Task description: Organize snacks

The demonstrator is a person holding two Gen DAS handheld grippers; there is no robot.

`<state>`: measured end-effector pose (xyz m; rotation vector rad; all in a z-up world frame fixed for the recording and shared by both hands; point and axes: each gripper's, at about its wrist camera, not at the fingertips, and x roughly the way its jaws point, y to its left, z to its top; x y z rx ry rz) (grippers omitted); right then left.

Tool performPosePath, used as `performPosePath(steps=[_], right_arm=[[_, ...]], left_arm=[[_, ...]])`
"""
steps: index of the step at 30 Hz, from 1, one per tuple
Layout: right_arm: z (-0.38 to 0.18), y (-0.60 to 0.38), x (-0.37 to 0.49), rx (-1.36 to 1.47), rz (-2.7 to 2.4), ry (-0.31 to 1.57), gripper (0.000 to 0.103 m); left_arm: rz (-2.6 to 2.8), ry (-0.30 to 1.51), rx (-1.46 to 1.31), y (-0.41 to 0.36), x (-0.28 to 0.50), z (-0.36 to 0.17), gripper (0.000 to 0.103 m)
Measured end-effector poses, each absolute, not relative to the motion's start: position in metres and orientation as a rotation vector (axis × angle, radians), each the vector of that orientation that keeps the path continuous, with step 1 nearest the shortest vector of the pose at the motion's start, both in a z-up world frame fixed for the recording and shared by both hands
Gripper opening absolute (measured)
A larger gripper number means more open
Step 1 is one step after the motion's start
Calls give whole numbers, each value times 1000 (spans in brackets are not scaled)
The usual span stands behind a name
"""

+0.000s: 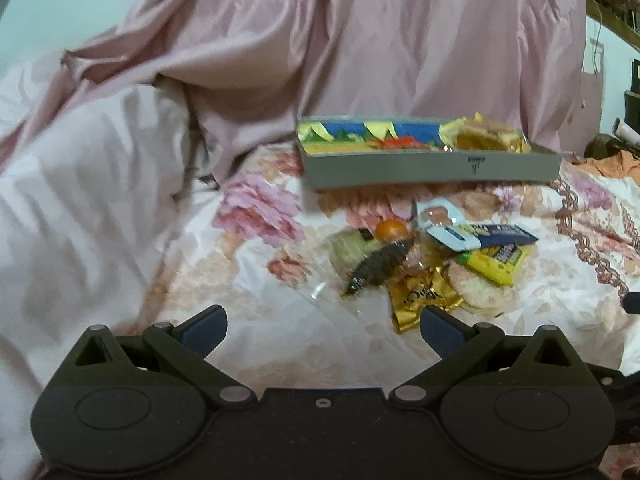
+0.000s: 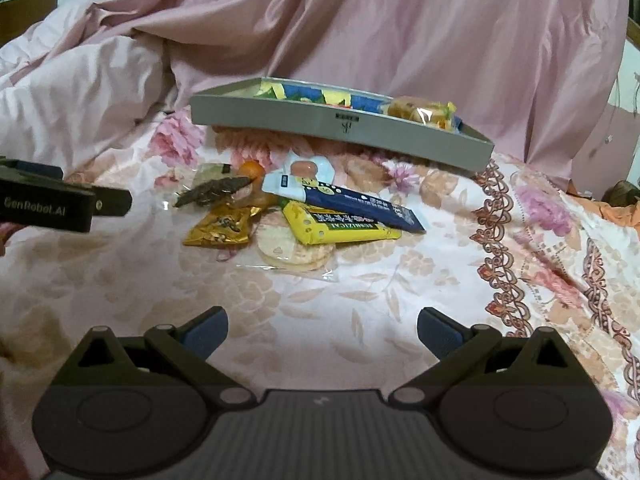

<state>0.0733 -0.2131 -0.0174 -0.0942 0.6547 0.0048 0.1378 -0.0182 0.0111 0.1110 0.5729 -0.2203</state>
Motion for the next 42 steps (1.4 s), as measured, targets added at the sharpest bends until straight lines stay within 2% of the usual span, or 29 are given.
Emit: performPosePath(steps=[8, 13, 21, 29, 32, 37, 42], right_arm=[[-35, -211, 111, -246, 80, 635, 103], [-36, -218, 132, -204, 88, 628, 103], [-42, -226, 141, -108, 92, 684, 103], [-45, -220, 141, -137, 98, 685, 103], [-45, -219, 141, -137, 99, 686, 103], [-48, -217, 142, -135, 110, 693, 103], [-49, -212, 141, -154, 114, 697, 103]], left_arm=[[-276, 598, 184, -43, 170, -6, 102], [-313, 633, 195, -53, 189, -14, 102], [-354, 744, 94, -65, 216, -26, 102], [-338, 819, -40, -79, 238, -33, 102], [-319, 819, -27, -84, 242, -33, 99], [-352, 802, -16, -77, 234, -33, 87], [-383, 822, -32, -70, 226, -34, 88]])
